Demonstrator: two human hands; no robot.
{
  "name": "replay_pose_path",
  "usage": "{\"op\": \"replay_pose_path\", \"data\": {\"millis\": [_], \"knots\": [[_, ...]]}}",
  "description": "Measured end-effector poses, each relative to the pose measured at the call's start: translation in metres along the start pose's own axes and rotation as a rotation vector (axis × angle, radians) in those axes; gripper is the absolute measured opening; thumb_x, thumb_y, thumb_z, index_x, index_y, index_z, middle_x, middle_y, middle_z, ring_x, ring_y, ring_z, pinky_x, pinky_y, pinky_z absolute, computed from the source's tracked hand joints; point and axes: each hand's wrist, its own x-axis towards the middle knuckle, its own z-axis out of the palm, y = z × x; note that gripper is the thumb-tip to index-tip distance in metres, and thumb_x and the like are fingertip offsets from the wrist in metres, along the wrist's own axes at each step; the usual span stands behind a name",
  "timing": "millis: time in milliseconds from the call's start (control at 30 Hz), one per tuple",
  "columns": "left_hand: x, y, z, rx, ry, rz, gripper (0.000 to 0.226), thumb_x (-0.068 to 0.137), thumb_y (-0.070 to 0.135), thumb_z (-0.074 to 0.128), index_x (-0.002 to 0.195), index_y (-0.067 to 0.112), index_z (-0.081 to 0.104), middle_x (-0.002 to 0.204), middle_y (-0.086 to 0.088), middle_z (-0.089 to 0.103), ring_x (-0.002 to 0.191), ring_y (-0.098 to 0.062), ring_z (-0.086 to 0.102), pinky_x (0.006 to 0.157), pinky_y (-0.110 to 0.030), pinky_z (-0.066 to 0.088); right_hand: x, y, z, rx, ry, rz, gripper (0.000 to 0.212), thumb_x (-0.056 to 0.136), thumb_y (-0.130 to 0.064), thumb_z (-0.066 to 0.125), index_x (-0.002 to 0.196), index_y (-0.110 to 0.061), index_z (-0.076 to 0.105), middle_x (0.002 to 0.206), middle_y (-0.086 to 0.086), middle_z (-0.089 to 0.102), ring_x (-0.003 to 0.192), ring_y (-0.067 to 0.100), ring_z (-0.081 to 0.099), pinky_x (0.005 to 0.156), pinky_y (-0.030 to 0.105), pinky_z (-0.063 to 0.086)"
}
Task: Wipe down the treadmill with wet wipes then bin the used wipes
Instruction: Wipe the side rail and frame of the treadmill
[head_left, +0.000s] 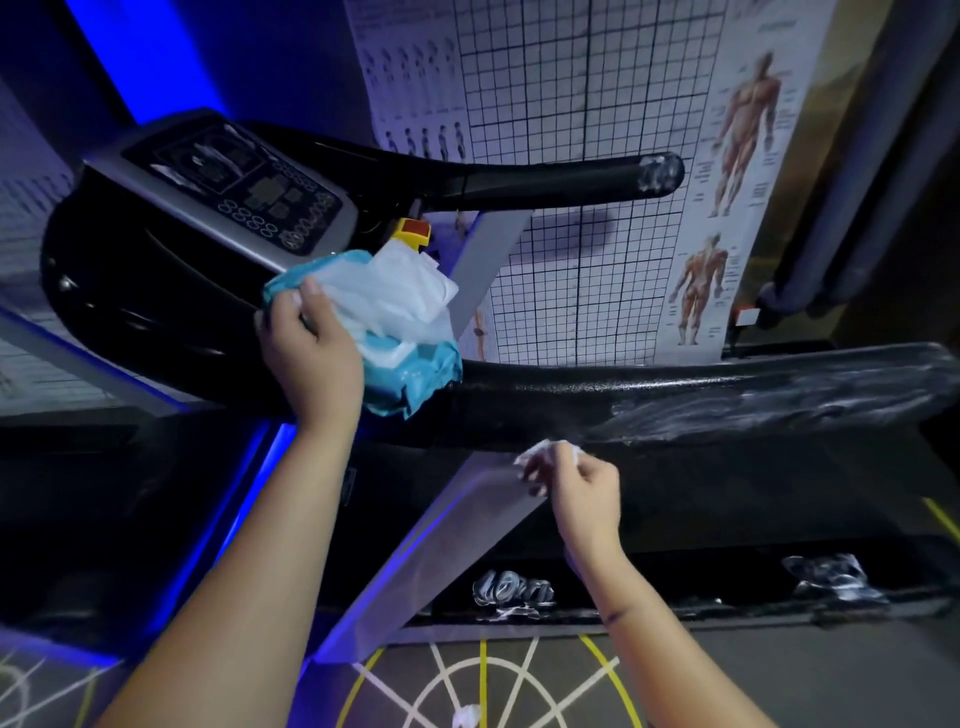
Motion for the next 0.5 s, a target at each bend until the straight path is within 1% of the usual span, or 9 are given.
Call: {"op": "replay_pose_path", "data": {"millis": [67, 133, 200, 233, 300, 333, 400, 433, 500], "knots": [[0.003, -0.002, 0.019, 0.024, -0.043, 0.059, 0.042, 0.109, 0.028, 0.05, 0.089, -0.008, 0.063, 0.098, -0.029, 0.06, 0.094, -0.04, 0.057, 0.09, -0.041, 0.043, 0.005, 0.01, 0.01, -0.117, -0.131, 0.093, 0.036, 0.088, -0.019, 0.05, 0.069, -0.002, 0.075, 0.072, 0.011, 0.075, 0.068, 0.019, 0.069, 0.063, 0.035, 0.055], [0.004, -0.006, 0.034, 0.029, -0.063, 0.087, 0.041, 0.109, 0.026, 0.051, 0.087, -0.008, 0.062, 0.097, -0.03, 0.058, 0.092, -0.037, 0.052, 0.089, -0.039, 0.041, 0.011, 0.016, 0.021, -0.17, -0.224, 0.151, 0.043, 0.084, -0.032, 0.051, 0.075, 0.004, 0.071, 0.078, 0.009, 0.076, 0.071, 0.016, 0.068, 0.07, 0.045, 0.06], [0.005, -0.013, 0.042, 0.02, -0.068, 0.094, 0.041, 0.11, 0.024, 0.05, 0.088, -0.009, 0.062, 0.096, -0.031, 0.061, 0.097, -0.033, 0.049, 0.091, -0.039, 0.041, 0.018, 0.016, 0.035, -0.18, -0.325, 0.126, 0.041, 0.09, -0.029, 0.049, 0.077, 0.005, 0.069, 0.084, 0.007, 0.076, 0.077, 0.009, 0.065, 0.078, 0.034, 0.06], [0.006, -0.018, 0.044, 0.006, -0.067, 0.084, 0.042, 0.11, 0.025, 0.048, 0.091, -0.01, 0.063, 0.098, -0.032, 0.061, 0.099, -0.033, 0.05, 0.093, -0.038, 0.041, 0.02, 0.012, 0.042, -0.188, -0.359, 0.095, 0.042, 0.093, -0.03, 0.049, 0.076, 0.003, 0.069, 0.086, 0.008, 0.077, 0.08, 0.008, 0.066, 0.08, 0.032, 0.058], [0.008, -0.03, 0.045, -0.026, -0.052, 0.053, 0.045, 0.11, 0.027, 0.046, 0.096, -0.011, 0.065, 0.104, -0.032, 0.062, 0.102, -0.038, 0.057, 0.094, -0.04, 0.045, 0.032, 0.016, 0.054, -0.221, -0.327, 0.032, 0.053, 0.096, -0.044, 0.049, 0.077, 0.002, 0.066, 0.088, 0.013, 0.076, 0.088, 0.014, 0.072, 0.09, 0.043, 0.057], [0.008, -0.035, 0.045, -0.028, -0.044, 0.047, 0.046, 0.11, 0.028, 0.045, 0.097, -0.012, 0.065, 0.105, -0.032, 0.062, 0.101, -0.04, 0.059, 0.094, -0.043, 0.046, 0.039, 0.021, 0.059, -0.198, -0.303, 0.015, 0.055, 0.097, -0.046, 0.049, 0.074, 0.002, 0.063, 0.087, 0.016, 0.076, 0.092, 0.021, 0.074, 0.091, 0.048, 0.057], [0.008, -0.041, 0.047, -0.012, -0.038, 0.061, 0.045, 0.11, 0.027, 0.045, 0.096, -0.012, 0.064, 0.105, -0.033, 0.061, 0.099, -0.042, 0.06, 0.093, -0.044, 0.046, 0.044, 0.026, 0.062, -0.102, -0.257, 0.02, 0.055, 0.098, -0.044, 0.051, 0.064, -0.001, 0.057, 0.087, 0.022, 0.075, 0.092, 0.032, 0.075, 0.089, 0.054, 0.058], [0.007, -0.043, 0.049, 0.003, -0.039, 0.075, 0.044, 0.11, 0.026, 0.046, 0.096, -0.012, 0.063, 0.105, -0.033, 0.061, 0.098, -0.042, 0.059, 0.092, -0.044, 0.046, 0.043, 0.027, 0.062, -0.04, -0.239, 0.021, 0.055, 0.1, -0.041, 0.05, 0.062, -0.001, 0.055, 0.089, 0.025, 0.074, 0.089, 0.034, 0.075, 0.087, 0.053, 0.059], [0.004, -0.043, 0.054, 0.03, -0.032, 0.102, 0.041, 0.11, 0.024, 0.048, 0.098, -0.012, 0.063, 0.106, -0.035, 0.059, 0.098, -0.041, 0.056, 0.092, -0.045, 0.045, 0.034, 0.023, 0.06, 0.128, -0.18, -0.012, 0.056, 0.109, -0.024, 0.042, 0.065, 0.012, 0.046, 0.092, 0.023, 0.076, 0.085, 0.034, 0.075, 0.082, 0.044, 0.061]]}}
